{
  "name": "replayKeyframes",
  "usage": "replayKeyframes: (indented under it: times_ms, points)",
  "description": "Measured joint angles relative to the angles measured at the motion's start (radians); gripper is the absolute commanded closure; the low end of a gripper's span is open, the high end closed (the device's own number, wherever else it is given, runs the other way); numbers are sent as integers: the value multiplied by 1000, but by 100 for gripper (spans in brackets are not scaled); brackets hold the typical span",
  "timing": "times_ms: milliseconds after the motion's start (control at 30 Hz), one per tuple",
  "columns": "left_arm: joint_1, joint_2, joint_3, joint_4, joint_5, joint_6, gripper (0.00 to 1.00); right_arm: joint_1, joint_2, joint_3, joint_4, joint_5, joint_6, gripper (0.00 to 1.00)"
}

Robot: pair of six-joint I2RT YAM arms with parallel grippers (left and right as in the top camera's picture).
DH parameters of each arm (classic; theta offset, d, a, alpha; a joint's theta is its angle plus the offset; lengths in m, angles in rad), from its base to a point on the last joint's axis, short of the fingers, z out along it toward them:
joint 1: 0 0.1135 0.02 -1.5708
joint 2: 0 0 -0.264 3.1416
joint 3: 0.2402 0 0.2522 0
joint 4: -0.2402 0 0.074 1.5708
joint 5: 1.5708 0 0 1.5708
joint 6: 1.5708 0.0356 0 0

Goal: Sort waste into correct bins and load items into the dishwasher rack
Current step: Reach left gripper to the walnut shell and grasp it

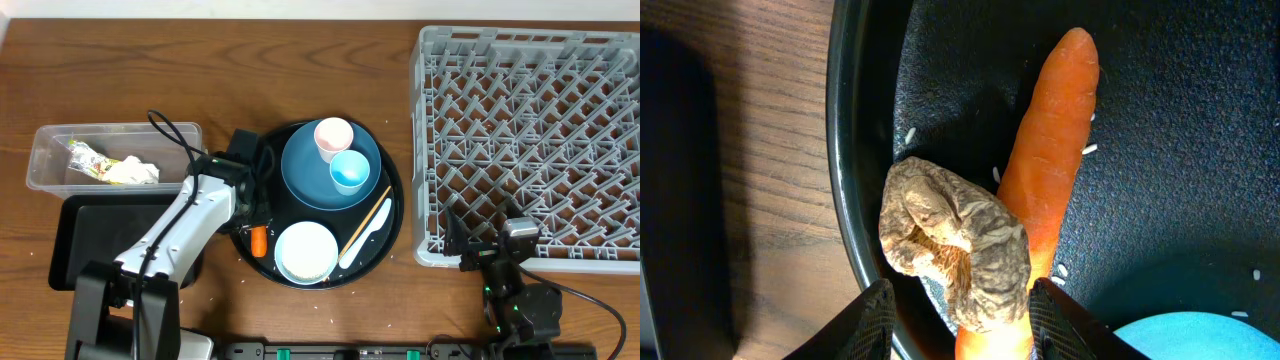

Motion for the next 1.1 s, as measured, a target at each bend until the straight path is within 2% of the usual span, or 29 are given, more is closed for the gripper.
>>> replayKeyframes:
  times_ms: [733,833,967,1100]
  points:
    - [0,0,-45,93,16,0,55,0,0,0,0,0,0,1]
    - [0,0,-50,96,16,0,60,0,0,0,0,0,0,1]
    - [0,0,-50,98,24,6,77,0,0,0,0,0,0,1]
    - [-2,0,-50,103,32,15,80,0,0,0,0,0,0,1]
